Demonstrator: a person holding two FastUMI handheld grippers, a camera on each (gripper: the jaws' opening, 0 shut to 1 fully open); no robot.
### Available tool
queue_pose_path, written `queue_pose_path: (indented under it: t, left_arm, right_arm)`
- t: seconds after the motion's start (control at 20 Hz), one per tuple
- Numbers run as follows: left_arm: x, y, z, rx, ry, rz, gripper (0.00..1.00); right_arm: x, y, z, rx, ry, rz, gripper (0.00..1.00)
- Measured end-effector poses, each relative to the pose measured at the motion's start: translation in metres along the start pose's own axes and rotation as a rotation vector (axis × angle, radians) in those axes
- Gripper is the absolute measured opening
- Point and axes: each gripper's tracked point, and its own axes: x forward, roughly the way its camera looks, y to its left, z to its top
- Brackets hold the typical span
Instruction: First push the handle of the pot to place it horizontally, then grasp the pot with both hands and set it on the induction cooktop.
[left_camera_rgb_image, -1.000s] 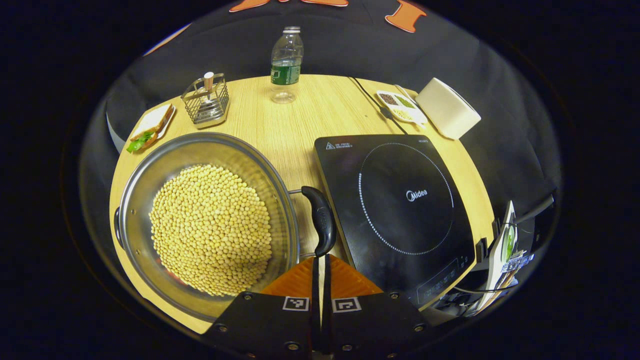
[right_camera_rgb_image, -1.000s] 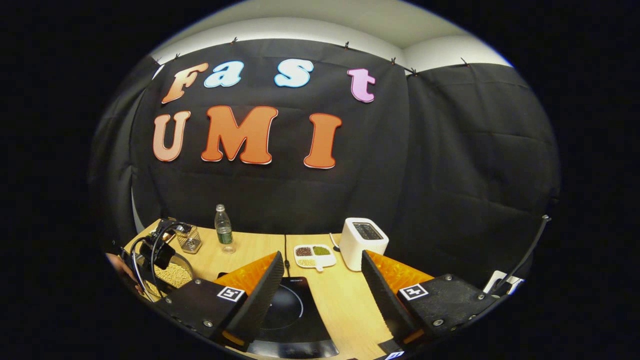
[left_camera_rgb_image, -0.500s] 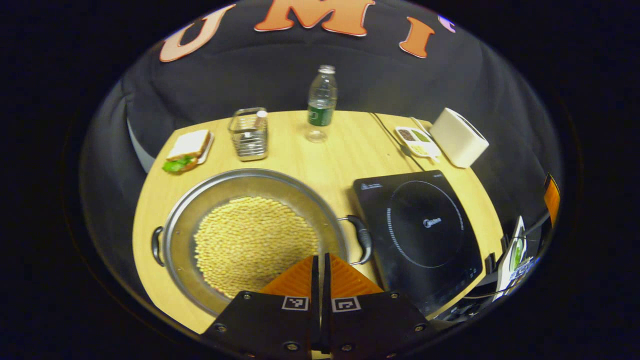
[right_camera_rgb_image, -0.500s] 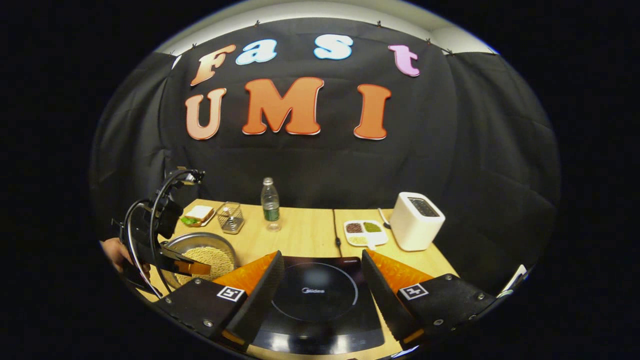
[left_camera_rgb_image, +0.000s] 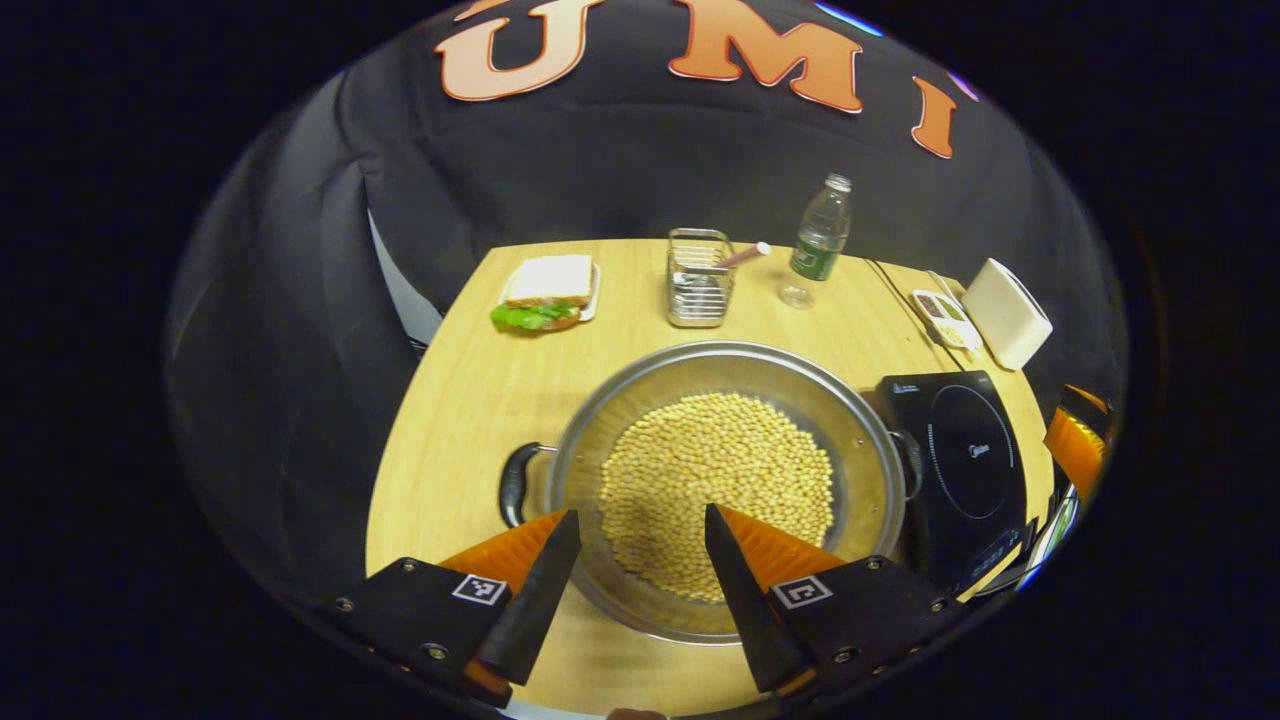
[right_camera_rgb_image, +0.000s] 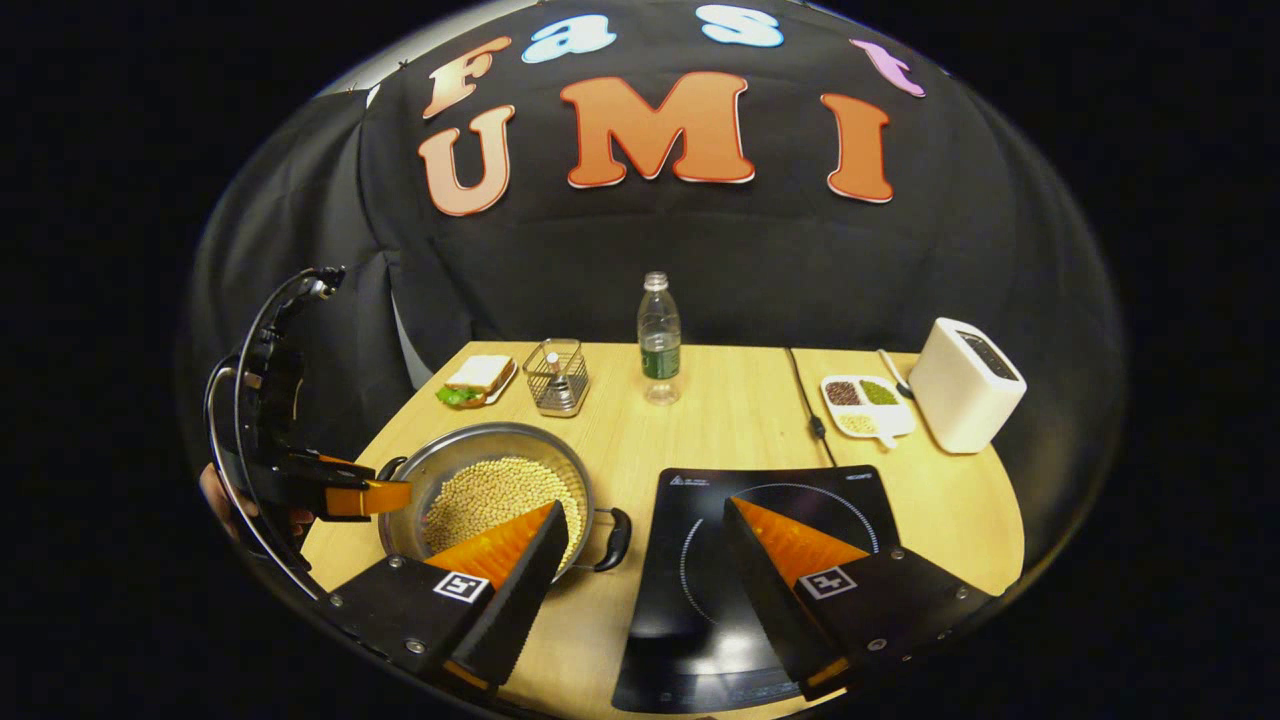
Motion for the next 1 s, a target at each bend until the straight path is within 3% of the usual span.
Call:
queue_pose_path:
  t: [0.2,0.45,0.9,1.0]
  left_arm:
    - [0.016,0.043,0.005,0.027,-0.009,0.044,0.81]
    - [0.034,0.060,0.007,0.046,-0.008,0.023,0.81]
    - [0.077,0.058,-0.015,-0.004,0.053,-0.105,0.82]
    - [0.084,0.057,-0.019,-0.013,0.060,-0.120,0.82]
  right_arm:
    - [0.038,0.023,-0.028,0.007,0.126,0.015,0.97]
    - [0.072,0.031,-0.059,0.033,0.256,-0.018,0.95]
    - [0.110,0.034,-0.094,0.065,0.396,-0.073,0.86]
    - [0.116,0.031,-0.099,0.060,0.414,-0.096,0.80]
